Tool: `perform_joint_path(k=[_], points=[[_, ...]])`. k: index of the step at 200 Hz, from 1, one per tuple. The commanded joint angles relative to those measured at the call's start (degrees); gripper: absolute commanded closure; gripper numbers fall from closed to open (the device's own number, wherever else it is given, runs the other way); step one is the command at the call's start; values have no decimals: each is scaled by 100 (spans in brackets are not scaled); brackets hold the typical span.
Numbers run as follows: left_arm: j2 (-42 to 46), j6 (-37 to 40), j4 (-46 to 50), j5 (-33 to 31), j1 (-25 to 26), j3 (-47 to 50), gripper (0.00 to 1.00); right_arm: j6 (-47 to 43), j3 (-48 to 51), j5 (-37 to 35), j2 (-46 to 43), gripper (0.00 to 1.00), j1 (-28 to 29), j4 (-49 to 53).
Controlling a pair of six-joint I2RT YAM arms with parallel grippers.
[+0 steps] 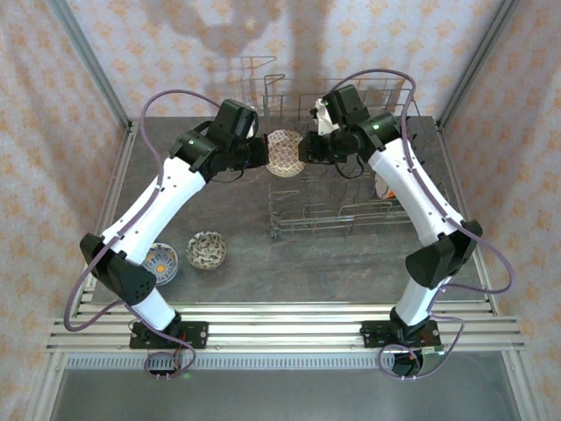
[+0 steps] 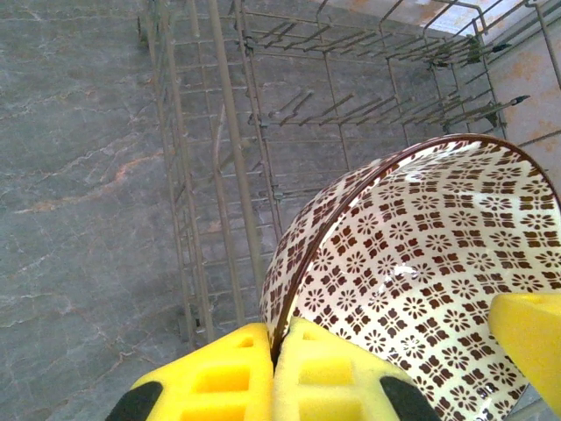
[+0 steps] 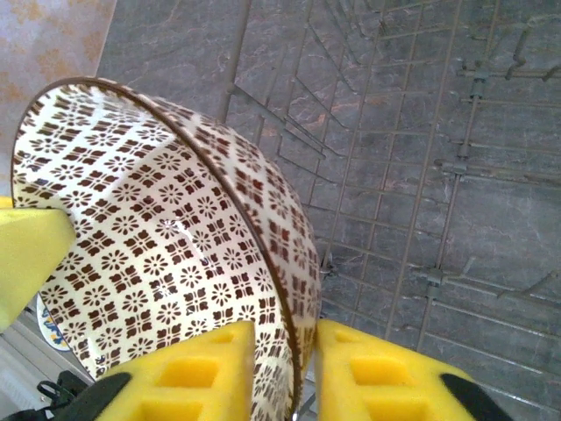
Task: Load the bowls into the dish rack
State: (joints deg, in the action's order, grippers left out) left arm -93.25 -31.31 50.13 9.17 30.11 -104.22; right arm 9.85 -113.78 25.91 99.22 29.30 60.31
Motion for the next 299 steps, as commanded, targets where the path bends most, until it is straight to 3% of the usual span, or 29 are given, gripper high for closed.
perform_joint_path(k=[1, 41, 76, 162, 182, 232, 259, 299], points=[[44, 146, -116, -142, 101, -241, 100, 122, 80, 16, -216, 84, 7, -221], [57, 139, -140, -135, 205, -266, 100, 140, 183, -71, -243, 87, 6, -187], [55, 113, -153, -117, 275, -266, 100, 187, 292, -141, -323, 96, 6, -248], [55, 29, -244, -147, 382, -197, 100, 294, 554, -591, -627, 100, 6, -418], [57, 30, -240, -244, 384, -155, 93, 292, 596, -781, -702, 100, 6, -433], [82, 28, -267, -461, 382, -229, 53, 483, 891, -1262, -972, 100, -94, -551], [307, 33, -275, -838, 375, -224, 44, 651, 1043, -1406, -1116, 100, -262, -547], [771, 29, -352, -1089, 259, 391, 41, 853, 1339, -2096, -1427, 100, -652, -530]])
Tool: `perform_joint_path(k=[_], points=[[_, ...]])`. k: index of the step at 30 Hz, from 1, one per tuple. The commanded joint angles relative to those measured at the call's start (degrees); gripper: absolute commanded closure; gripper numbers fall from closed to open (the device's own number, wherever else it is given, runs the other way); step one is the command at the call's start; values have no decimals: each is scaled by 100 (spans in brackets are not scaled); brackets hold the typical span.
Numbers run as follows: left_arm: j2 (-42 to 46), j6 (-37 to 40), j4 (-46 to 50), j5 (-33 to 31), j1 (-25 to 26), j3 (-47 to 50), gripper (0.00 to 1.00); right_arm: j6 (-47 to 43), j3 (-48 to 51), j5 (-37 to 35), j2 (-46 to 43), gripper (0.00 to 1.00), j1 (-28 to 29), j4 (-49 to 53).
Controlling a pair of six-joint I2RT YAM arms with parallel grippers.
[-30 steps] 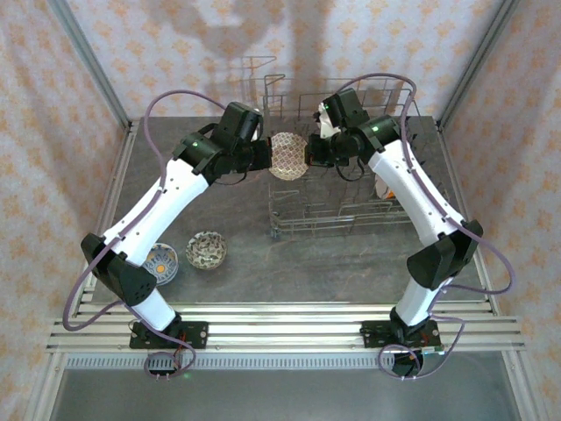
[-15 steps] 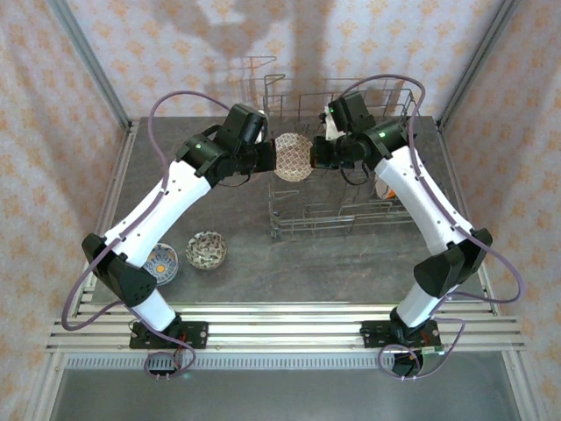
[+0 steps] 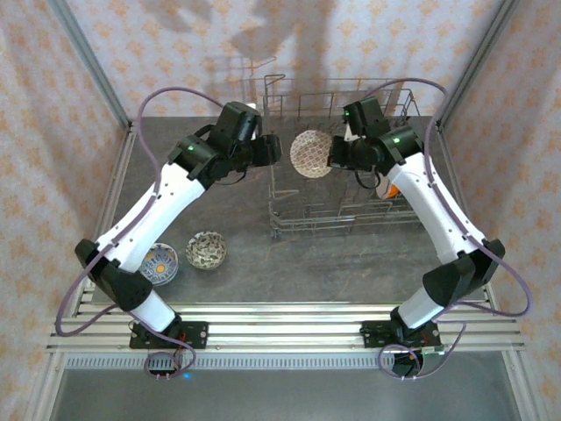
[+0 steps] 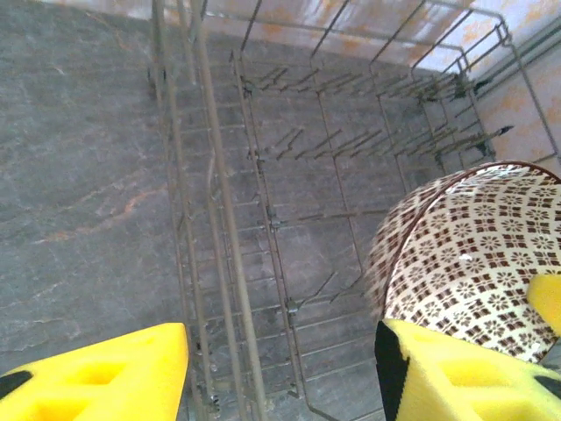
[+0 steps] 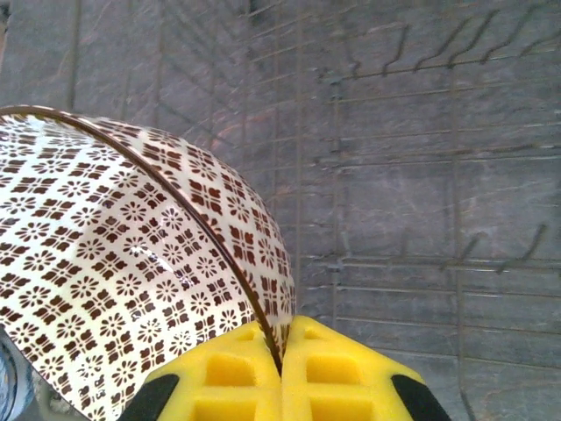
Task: Load the bowls into the dish rack
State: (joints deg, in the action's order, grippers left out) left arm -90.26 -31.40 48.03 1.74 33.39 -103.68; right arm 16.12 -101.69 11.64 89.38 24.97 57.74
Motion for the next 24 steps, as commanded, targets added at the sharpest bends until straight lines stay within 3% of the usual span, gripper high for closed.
perform_joint_path(k=[1, 11, 19, 24], points=[[477, 38, -148, -334, -78, 360, 41, 230, 135, -744, -450, 100, -224, -272], [386, 251, -734, 862, -907, 1787, 48, 175, 219, -3997, -470, 100, -305, 608], [-295, 1145, -686, 1350, -1044, 1883, 56, 1046, 31, -5423, 59, 100, -334, 1684], [-524, 1502, -671, 1588, -1081, 2030, 60, 1574, -16, -5831, 391, 100, -332, 2097]])
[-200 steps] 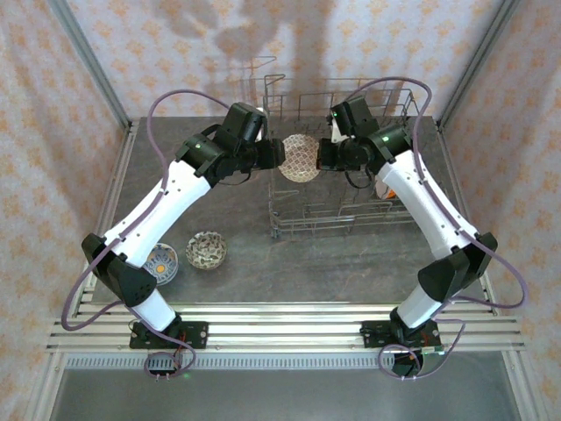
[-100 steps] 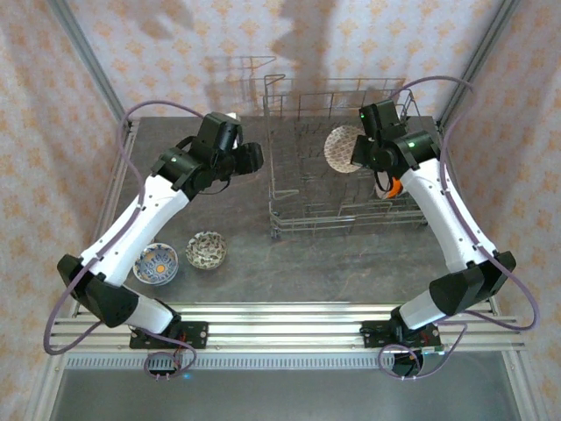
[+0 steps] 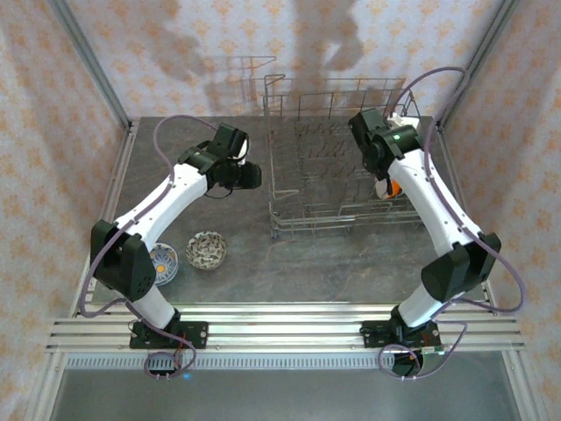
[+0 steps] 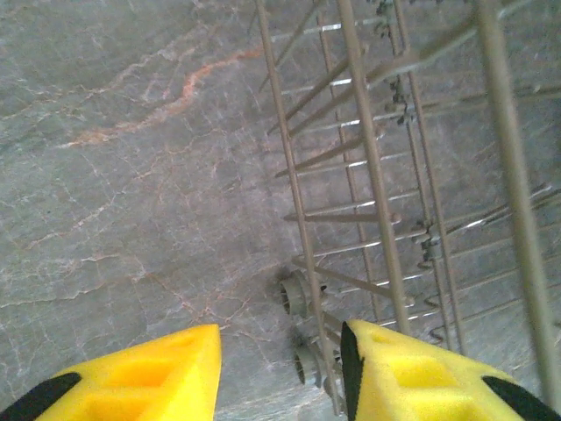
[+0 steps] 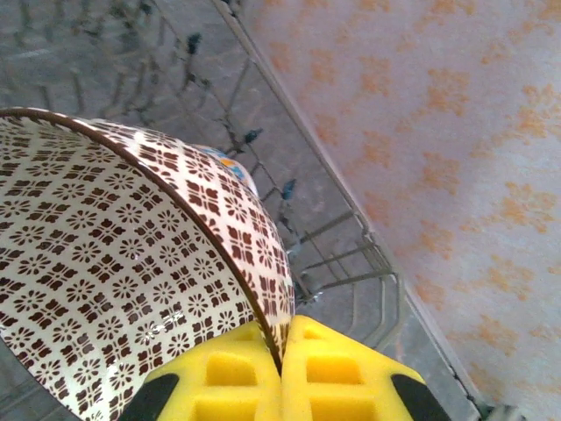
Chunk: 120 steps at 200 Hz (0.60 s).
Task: Load the bowls into the dish rack
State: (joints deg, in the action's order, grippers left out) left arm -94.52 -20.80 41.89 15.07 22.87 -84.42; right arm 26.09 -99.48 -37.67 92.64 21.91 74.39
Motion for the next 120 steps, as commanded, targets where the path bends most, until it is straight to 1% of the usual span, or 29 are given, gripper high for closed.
perform_joint_path(k=[1, 16, 38, 71, 90, 120], points=[[-97, 474, -65, 261, -44, 146, 60, 667, -263, -977, 127, 100, -27, 497], [-81, 531, -105, 300, -52, 251, 60, 862, -413, -1095, 316, 100, -24, 754], [-151, 625, -198, 566, -55, 355, 60, 1042, -589, -1346, 700, 100, -11, 1082], [-350, 747, -90, 778, -55, 356, 61, 1256, -1100, -1986, 1408, 100, 66, 1683], [-327, 777, -138, 949, -27, 446, 61, 1115, -1228, -2297, 1661, 100, 114, 1718], [-369, 707, -205, 1139, 86, 557, 61, 904, -1271, -2374, 1868, 100, 133, 1628]])
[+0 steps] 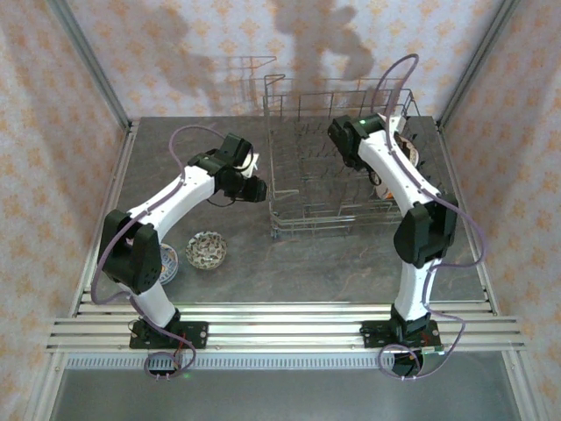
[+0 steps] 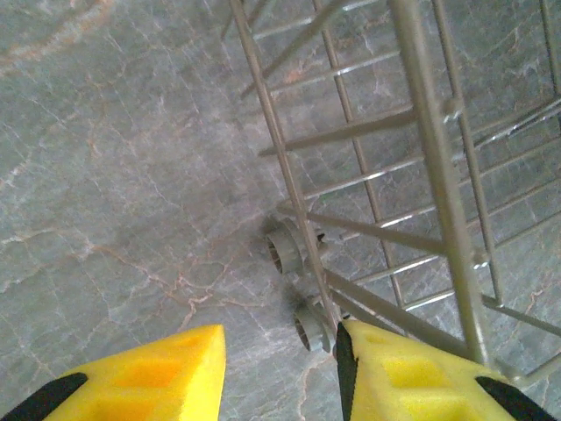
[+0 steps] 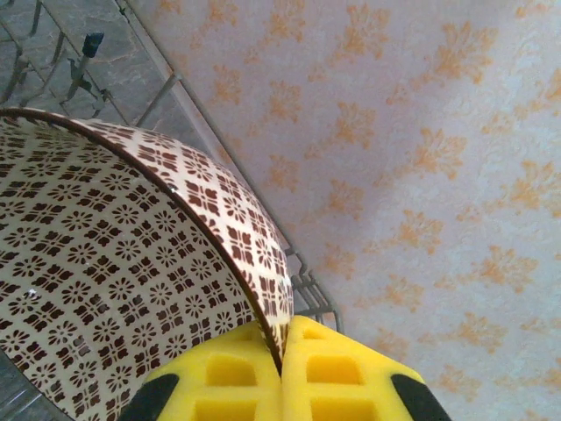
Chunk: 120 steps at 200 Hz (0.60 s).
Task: Load the bowls into the dish rack
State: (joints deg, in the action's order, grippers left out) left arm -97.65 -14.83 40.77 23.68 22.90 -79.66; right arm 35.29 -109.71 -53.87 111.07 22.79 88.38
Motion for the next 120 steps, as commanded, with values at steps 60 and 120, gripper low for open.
perform_joint_path(k=[60, 120], points=[[74, -219, -494, 365, 343, 397, 61, -191, -343, -1087, 302, 100, 158, 343], [700, -248, -722, 89, 172, 741, 58, -35, -654, -1381, 848, 100, 284, 670]])
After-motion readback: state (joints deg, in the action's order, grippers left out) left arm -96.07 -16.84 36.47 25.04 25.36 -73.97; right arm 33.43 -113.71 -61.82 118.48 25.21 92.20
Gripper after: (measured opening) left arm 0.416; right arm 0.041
